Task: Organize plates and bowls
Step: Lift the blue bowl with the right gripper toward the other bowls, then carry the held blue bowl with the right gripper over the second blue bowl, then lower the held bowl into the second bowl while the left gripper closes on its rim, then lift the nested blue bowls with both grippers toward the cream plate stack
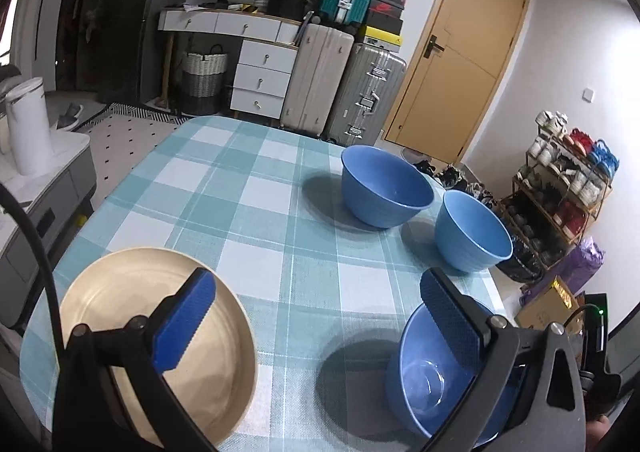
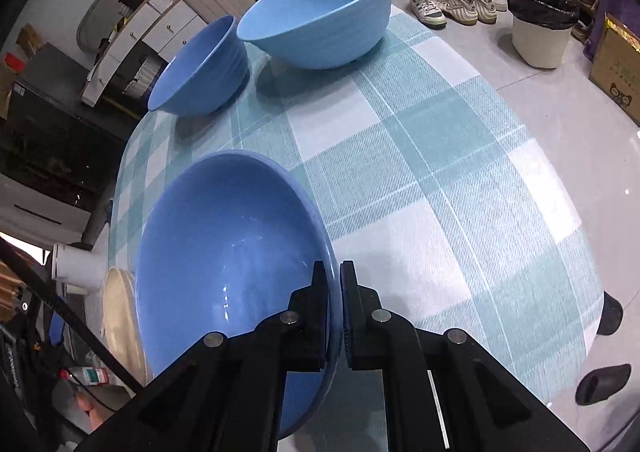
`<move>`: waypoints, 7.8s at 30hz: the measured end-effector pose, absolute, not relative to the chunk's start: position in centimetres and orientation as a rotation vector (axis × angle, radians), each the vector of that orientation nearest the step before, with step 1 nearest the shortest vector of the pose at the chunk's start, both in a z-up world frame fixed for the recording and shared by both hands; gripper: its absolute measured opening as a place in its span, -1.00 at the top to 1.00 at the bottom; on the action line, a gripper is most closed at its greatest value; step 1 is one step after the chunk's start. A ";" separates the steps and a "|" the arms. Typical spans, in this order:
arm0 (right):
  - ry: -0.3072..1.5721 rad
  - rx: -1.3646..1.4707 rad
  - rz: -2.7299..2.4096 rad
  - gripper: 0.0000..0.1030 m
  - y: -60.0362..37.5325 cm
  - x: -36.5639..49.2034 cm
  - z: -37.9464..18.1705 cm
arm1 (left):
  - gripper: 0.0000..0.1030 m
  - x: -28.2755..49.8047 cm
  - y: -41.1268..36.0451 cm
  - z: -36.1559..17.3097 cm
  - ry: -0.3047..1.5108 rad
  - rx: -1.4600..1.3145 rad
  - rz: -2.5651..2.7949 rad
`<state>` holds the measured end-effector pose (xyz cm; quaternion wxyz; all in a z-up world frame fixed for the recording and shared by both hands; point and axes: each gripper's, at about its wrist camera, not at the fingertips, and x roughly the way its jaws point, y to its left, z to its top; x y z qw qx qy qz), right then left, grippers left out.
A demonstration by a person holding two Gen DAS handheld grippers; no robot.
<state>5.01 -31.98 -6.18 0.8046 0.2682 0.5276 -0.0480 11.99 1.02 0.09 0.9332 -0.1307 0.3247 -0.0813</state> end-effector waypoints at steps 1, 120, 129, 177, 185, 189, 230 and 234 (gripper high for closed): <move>1.131 0.573 -0.101 0.88 -32.0 4.9 -6.2 | -1.00 12.0 0.7 0.1 0.665 -0.254 -0.166; 0.338 0.142 0.022 -0.98 -37.3 0.7 9.4 | -1.00 13.0 -12.6 6.1 0.651 0.149 -0.354; 0.613 0.152 -0.057 -0.98 -43.2 11.2 9.0 | -1.00 22.6 -19.4 5.6 0.948 0.166 -0.398; 1.152 0.531 -0.042 0.63 -50.5 30.2 -4.7 | 0.61 35.0 -24.3 -4.6 1.366 -0.196 -0.532; 1.154 0.443 -0.041 0.84 -49.5 30.2 -4.6 | 0.69 35.0 -24.0 -4.4 1.337 -0.153 -0.498; 1.153 0.419 -0.036 0.84 -49.1 29.8 -4.6 | 0.72 34.7 -24.0 -4.5 1.333 -0.140 -0.489; 1.133 0.453 0.041 0.84 -35.1 11.3 7.3 | 0.75 18.8 -10.4 5.3 1.240 -0.193 -0.413; 1.149 0.451 0.054 0.84 -33.2 9.0 6.5 | 0.75 16.7 -9.0 4.8 1.237 -0.191 -0.401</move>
